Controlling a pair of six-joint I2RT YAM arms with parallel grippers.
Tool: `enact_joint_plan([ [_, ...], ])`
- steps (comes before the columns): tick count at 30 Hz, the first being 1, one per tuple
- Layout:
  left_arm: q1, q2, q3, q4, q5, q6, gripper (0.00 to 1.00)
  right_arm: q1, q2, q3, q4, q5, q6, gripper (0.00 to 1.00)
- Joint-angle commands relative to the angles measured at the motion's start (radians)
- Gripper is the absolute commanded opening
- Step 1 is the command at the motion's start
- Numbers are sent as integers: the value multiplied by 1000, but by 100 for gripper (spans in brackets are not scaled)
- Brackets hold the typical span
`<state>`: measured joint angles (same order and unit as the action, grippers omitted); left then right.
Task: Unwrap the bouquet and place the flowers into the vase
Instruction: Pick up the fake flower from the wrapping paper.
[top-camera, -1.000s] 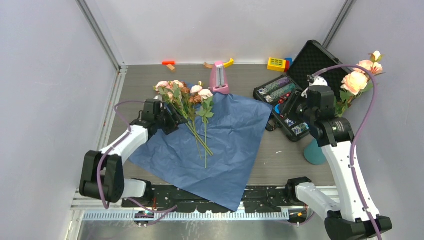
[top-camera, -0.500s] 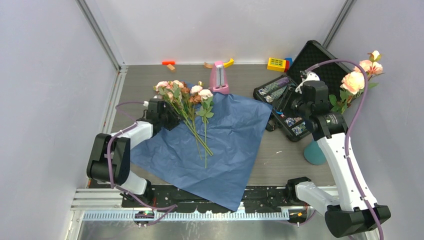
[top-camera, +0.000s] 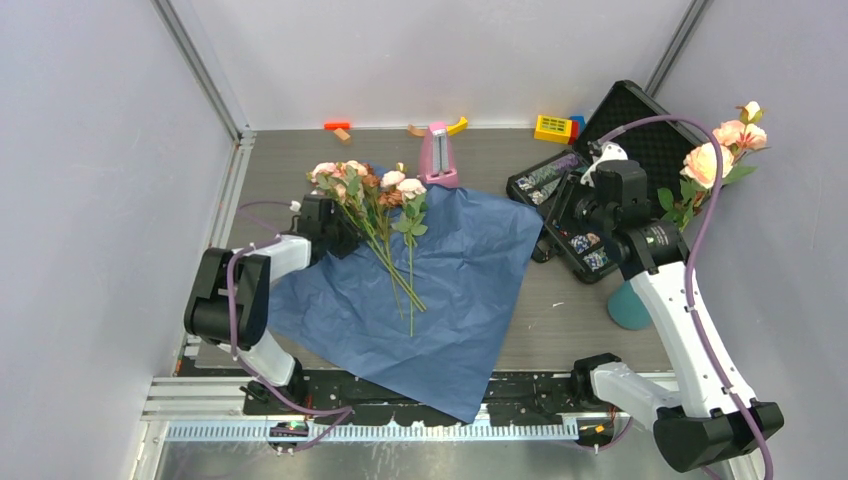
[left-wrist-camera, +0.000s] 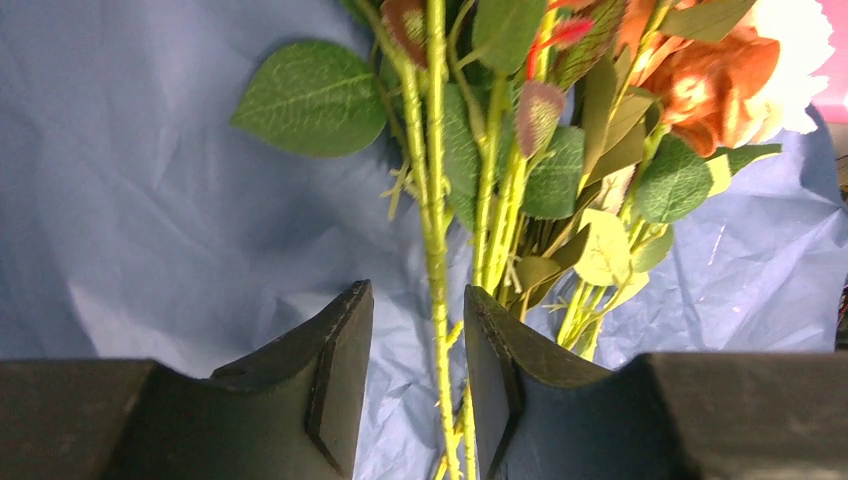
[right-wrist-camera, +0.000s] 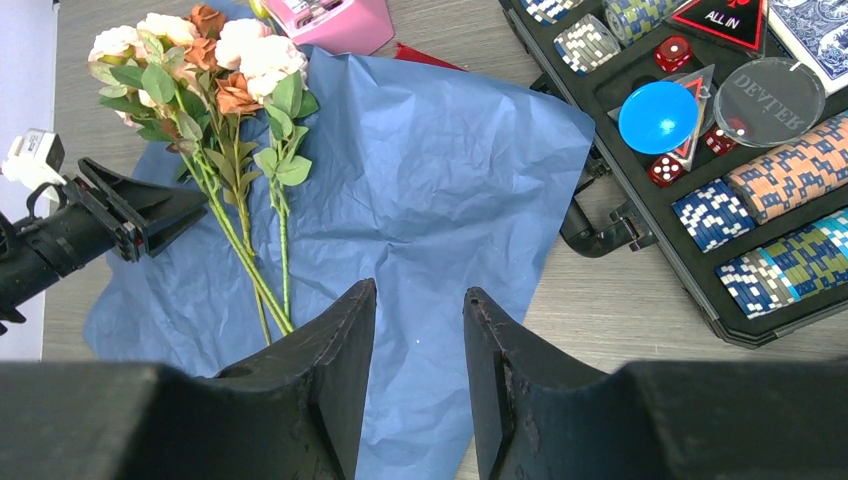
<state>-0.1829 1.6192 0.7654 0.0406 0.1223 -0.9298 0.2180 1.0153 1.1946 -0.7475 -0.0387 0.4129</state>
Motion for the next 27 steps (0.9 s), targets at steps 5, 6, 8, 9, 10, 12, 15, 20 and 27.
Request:
enact_joint_plan([
  [5,8,42,58,70,0,29,39,26,6,8,35,28,-20,43],
  [6,8,47,61,68,-2,30,38,28,9,8,34,30,-20,43],
  [8,9,57,66,61,-3,31,35,33,15,9,33,35,-21,43],
  [9,9,60,67,60,-3,32,33,36,17,9,33,35,-21,42],
  [10,9,61,68,58,-3,32,31,38,20,10,32,36,-22,42],
  [12,10,63,65,57,-8,32,30,48,24,11,32,36,-22,42],
  [15,9,72,67,51,-20,39,30,57,27,13,33,71,-23,42],
  [20,9,108,79,55,-11,39,29,75,31,13,34,83,-26,42],
  [27,11,135,90,67,-13,41,23,99,35,7,30,97,-29,42],
])
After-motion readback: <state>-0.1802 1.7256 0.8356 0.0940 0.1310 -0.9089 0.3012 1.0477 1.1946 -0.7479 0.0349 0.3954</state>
